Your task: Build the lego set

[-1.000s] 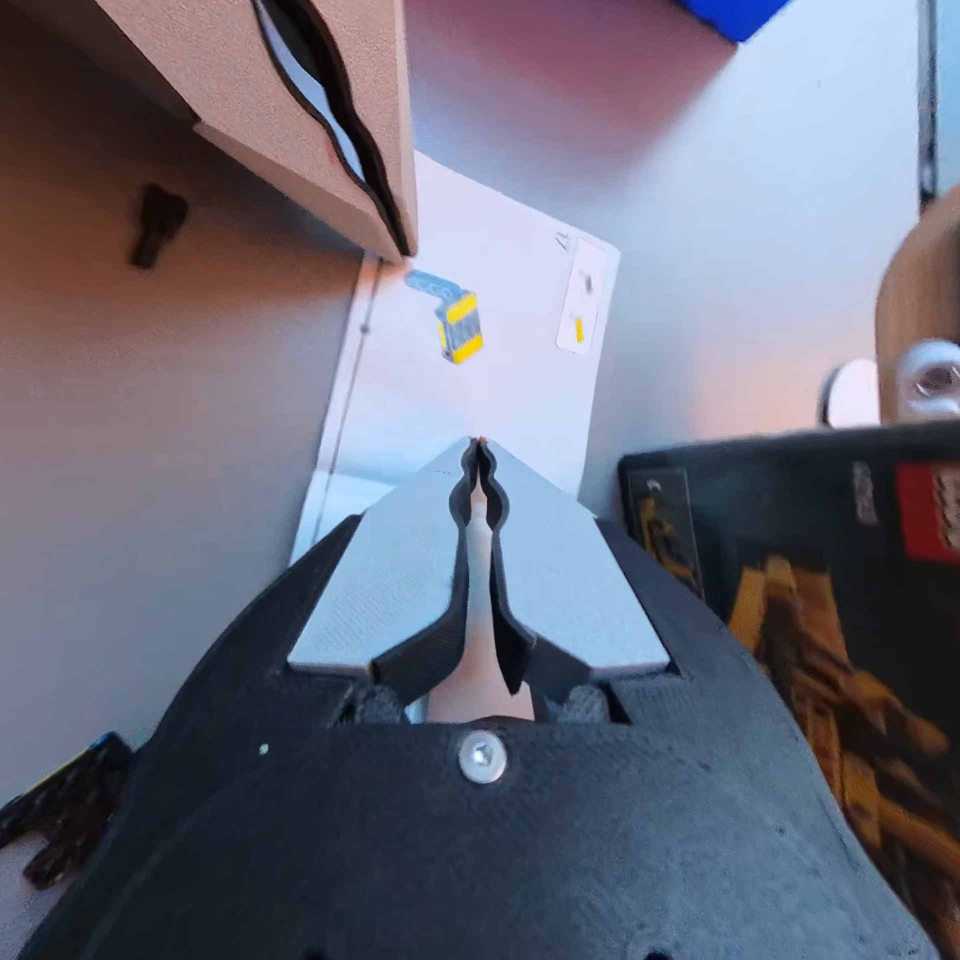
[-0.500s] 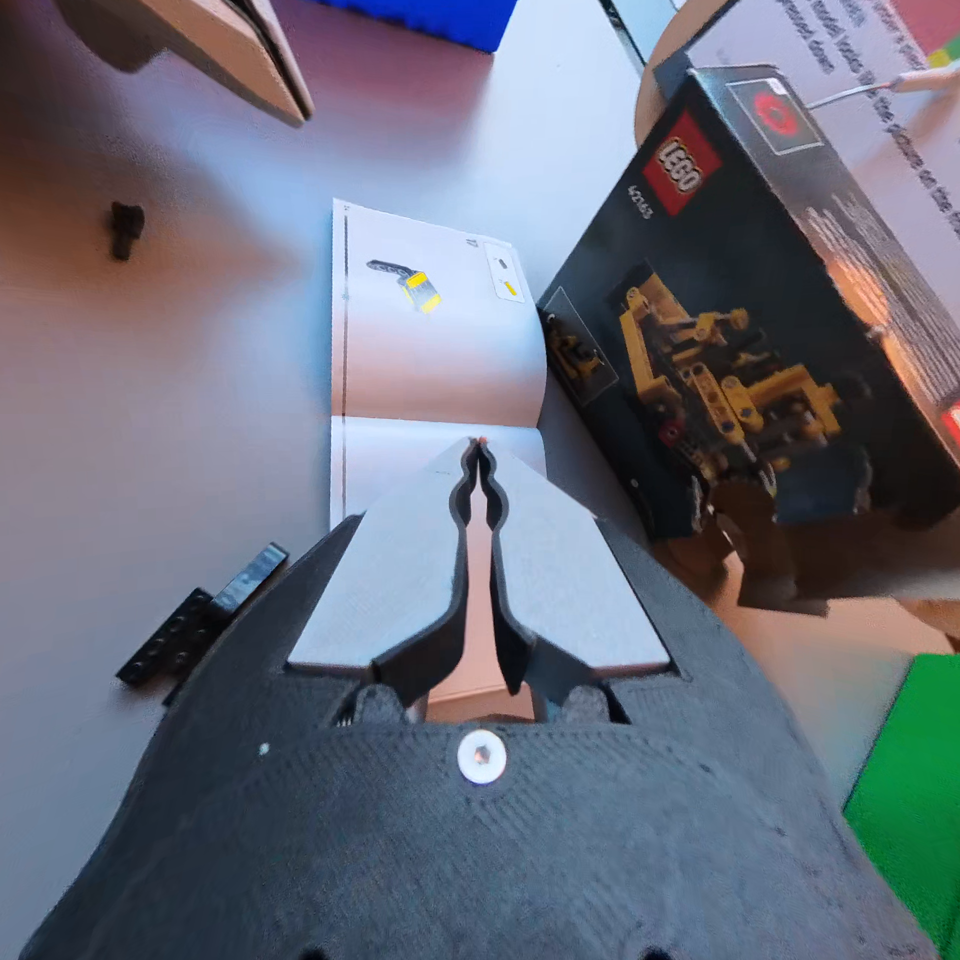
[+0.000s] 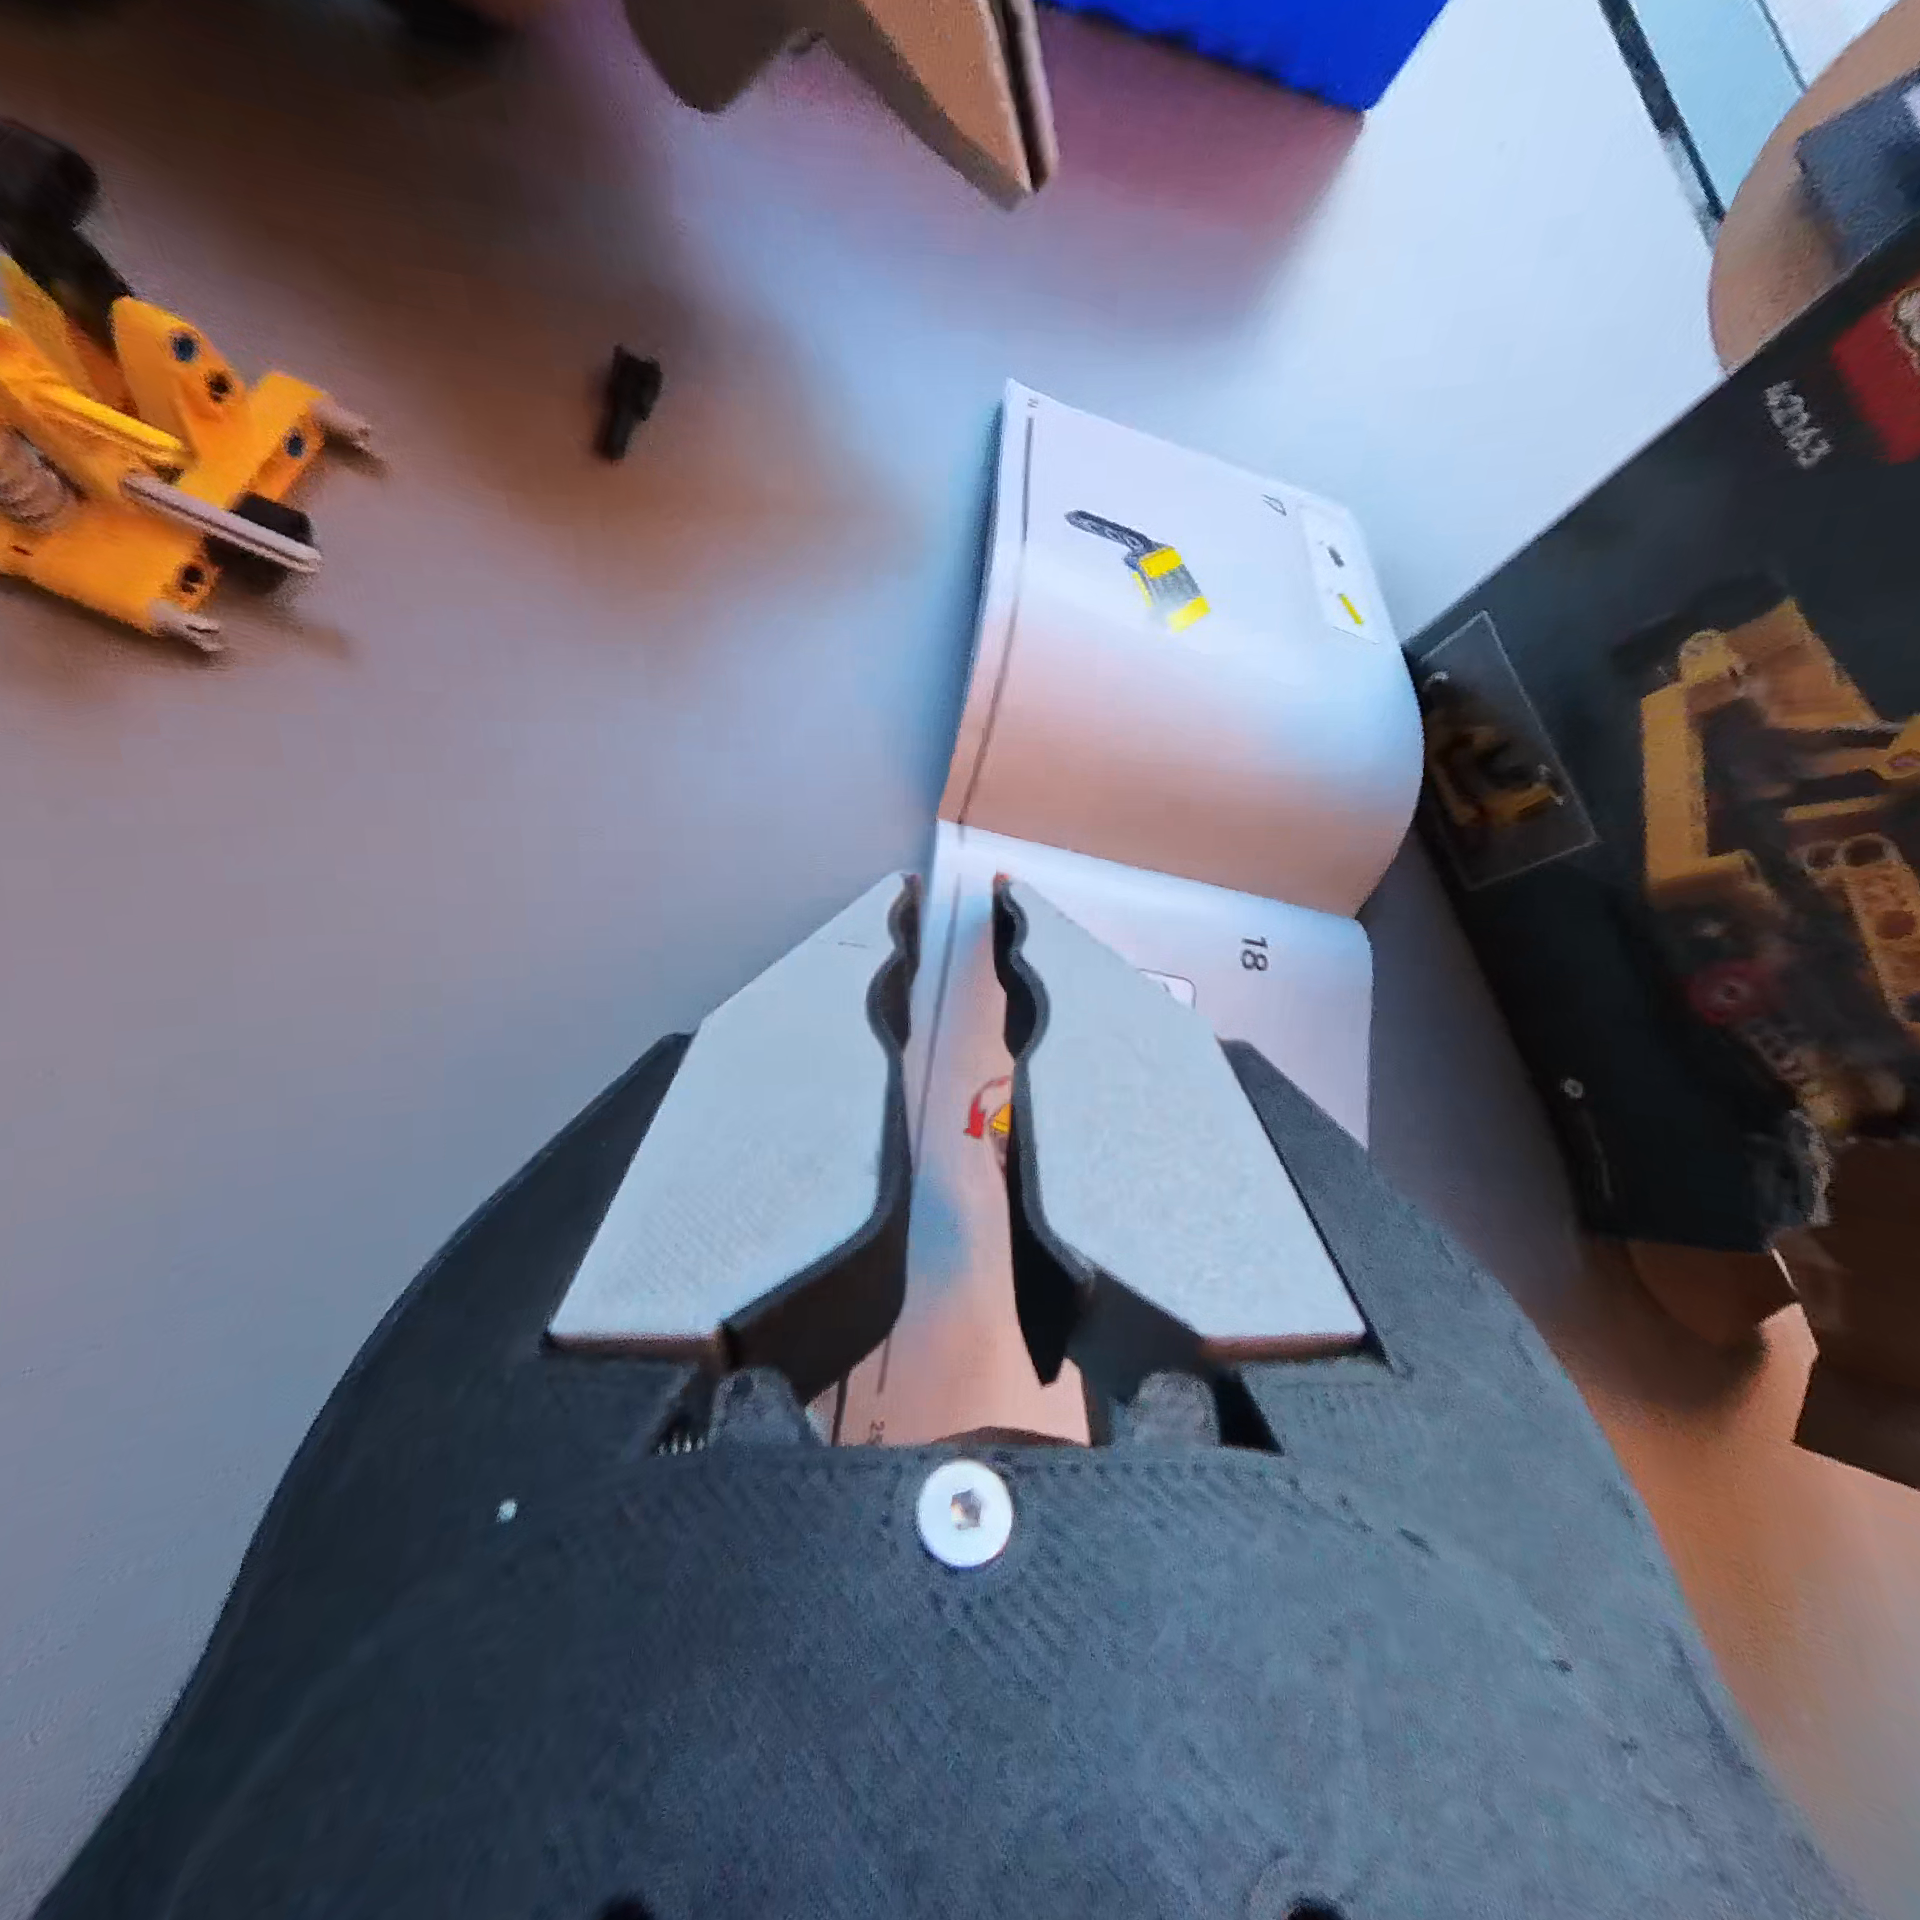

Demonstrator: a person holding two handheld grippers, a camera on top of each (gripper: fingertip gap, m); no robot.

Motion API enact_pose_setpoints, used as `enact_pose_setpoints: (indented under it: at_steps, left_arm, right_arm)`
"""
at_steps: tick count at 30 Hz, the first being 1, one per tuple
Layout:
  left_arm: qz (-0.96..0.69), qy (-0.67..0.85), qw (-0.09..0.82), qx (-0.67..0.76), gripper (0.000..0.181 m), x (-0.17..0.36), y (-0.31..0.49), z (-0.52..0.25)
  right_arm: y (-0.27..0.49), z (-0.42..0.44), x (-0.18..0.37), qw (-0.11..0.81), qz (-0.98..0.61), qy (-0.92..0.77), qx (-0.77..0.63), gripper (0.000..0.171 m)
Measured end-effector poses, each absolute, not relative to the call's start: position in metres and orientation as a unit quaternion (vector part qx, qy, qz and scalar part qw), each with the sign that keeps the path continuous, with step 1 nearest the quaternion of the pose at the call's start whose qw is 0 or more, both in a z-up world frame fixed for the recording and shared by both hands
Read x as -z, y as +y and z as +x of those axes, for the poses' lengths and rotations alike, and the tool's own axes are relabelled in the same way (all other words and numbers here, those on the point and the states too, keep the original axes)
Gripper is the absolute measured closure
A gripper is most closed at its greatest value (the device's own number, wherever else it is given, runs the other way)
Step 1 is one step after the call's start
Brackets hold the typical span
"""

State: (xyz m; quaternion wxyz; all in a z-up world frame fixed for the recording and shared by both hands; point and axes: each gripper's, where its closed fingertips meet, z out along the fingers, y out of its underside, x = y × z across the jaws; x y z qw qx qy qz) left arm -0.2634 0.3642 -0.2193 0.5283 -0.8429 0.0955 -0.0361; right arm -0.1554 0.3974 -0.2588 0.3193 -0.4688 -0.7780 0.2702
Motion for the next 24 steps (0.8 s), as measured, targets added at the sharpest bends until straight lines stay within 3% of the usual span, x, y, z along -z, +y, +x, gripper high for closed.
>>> enact_pose_setpoints:
  at_steps: [4, 7, 14, 18, 24]
  left_arm:
    - [-0.844, 0.09, 0.527, 0.045, 0.181, 0.22, 0.364, -0.264]
    - [-0.846, 0.094, 0.524, 0.04, 0.18, 0.221, 0.365, -0.263]
    - [-0.845, 0.112, 0.522, 0.016, 0.177, 0.222, 0.364, -0.26]
    - [-0.842, 0.123, 0.525, -0.007, 0.178, 0.222, 0.366, -0.259]
    - [-0.828, 0.103, 0.551, 0.012, 0.177, 0.211, 0.364, -0.255]
  right_arm:
    - [0.386, -0.151, 0.249, 0.328, -0.428, -0.793, -0.283, 0.171]
    - [0.404, -0.145, 0.266, 0.323, -0.438, -0.81, -0.221, 0.161]
    - [0.432, -0.129, 0.259, 0.363, -0.407, -0.816, -0.19, 0.167]
    - [0.431, -0.134, 0.23, 0.405, -0.415, -0.775, -0.252, 0.171]
    - [0.455, -0.144, 0.211, 0.494, -0.453, -0.707, -0.225, 0.171]
